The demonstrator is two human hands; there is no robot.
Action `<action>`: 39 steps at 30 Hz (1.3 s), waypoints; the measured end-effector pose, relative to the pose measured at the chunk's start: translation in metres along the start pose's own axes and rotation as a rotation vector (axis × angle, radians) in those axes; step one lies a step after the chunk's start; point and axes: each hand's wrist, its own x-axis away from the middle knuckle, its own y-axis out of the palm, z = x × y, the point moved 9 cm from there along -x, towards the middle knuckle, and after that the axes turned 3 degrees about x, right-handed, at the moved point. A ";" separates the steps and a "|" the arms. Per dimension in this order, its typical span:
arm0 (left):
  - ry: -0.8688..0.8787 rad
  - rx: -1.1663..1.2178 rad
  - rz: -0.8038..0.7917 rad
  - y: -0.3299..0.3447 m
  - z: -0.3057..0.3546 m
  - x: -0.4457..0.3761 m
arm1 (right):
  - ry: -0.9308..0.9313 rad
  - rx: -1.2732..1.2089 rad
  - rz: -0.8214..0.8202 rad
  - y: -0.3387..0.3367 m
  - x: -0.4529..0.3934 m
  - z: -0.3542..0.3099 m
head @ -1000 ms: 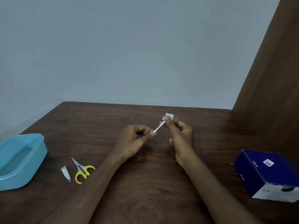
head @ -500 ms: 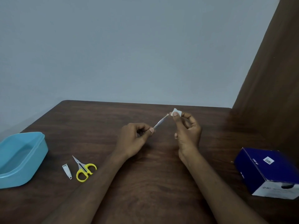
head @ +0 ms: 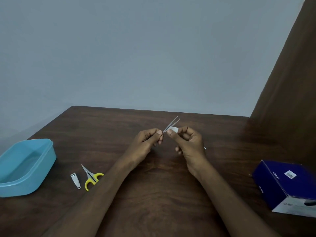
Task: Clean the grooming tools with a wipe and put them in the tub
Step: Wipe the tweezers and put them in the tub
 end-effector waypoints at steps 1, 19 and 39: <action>-0.002 -0.006 0.001 0.000 -0.001 0.000 | -0.002 0.001 0.001 -0.001 0.000 0.000; -0.004 0.054 -0.039 0.006 0.011 0.001 | 0.068 -0.051 -0.024 0.000 -0.007 0.009; -0.059 0.074 0.009 0.005 0.001 0.001 | -0.026 -0.212 0.283 -0.039 -0.013 0.004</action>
